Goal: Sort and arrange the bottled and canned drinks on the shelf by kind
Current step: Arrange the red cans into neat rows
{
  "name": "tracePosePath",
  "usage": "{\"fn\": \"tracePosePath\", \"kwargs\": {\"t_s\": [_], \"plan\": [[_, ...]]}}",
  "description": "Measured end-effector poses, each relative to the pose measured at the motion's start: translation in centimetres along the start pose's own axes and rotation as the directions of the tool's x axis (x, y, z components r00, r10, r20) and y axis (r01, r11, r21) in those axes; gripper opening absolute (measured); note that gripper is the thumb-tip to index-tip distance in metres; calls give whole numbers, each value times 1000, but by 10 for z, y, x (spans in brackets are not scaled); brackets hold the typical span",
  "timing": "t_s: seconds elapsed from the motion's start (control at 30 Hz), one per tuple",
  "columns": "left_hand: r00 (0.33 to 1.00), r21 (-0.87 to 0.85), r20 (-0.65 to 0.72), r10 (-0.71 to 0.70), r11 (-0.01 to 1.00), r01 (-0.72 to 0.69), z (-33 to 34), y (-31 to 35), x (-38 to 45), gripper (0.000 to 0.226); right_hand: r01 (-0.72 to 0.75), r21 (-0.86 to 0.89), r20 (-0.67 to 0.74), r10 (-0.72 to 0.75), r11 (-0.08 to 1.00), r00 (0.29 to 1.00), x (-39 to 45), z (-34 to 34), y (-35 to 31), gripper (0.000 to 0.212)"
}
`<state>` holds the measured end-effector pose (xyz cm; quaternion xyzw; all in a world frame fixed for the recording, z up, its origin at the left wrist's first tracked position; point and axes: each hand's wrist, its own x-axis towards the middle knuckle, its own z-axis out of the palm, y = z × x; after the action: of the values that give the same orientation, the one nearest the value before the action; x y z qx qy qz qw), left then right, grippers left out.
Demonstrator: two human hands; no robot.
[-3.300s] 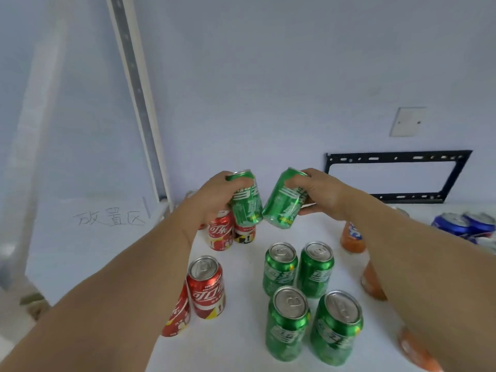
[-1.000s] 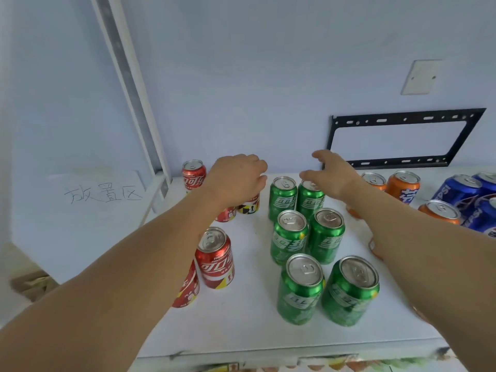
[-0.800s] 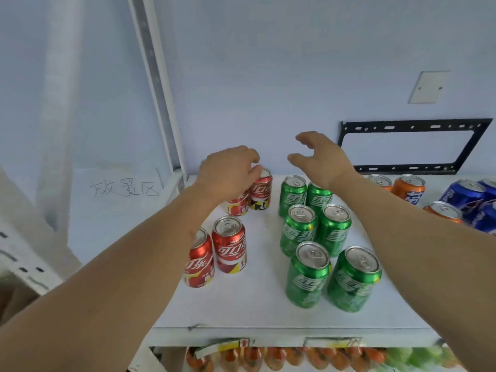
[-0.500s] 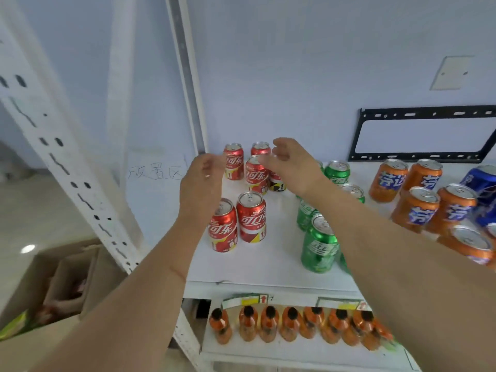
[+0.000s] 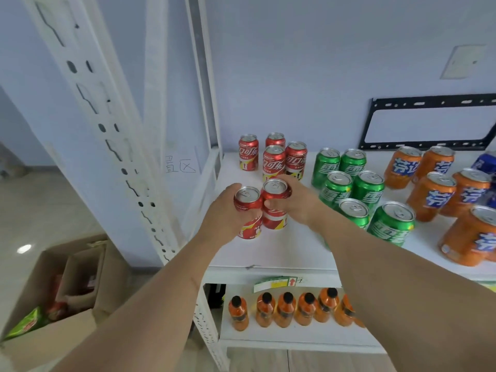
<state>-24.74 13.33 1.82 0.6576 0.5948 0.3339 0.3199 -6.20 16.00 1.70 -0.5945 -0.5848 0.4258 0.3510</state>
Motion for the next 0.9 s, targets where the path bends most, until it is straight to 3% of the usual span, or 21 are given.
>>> {"fn": "tracePosePath", "kwargs": {"t_s": [0.17,0.27,0.47,0.57,0.9], "plan": [[993,213,116,34,975,-59,-19,4,2,63,-15,-139,-54,8,990,999,-19,0,-13,67],[986,241,163,36,968,-75,-28,3,-2,79,-25,-160,-41,18,987,999,-37,-2,-14,69],[963,315,269,14,944,-101,-44,2,-8,69,-75,-182,-106,56,980,993,-58,1,-7,66],[956,327,295,0,940,-101,-54,4,-15,57,-74,-202,-104,54,977,993,-66,4,-8,67],[940,265,334,-75,964,-17,-63,0,-25,59,-119,-307,-153,74,944,985,-80,29,-25,67]]}}
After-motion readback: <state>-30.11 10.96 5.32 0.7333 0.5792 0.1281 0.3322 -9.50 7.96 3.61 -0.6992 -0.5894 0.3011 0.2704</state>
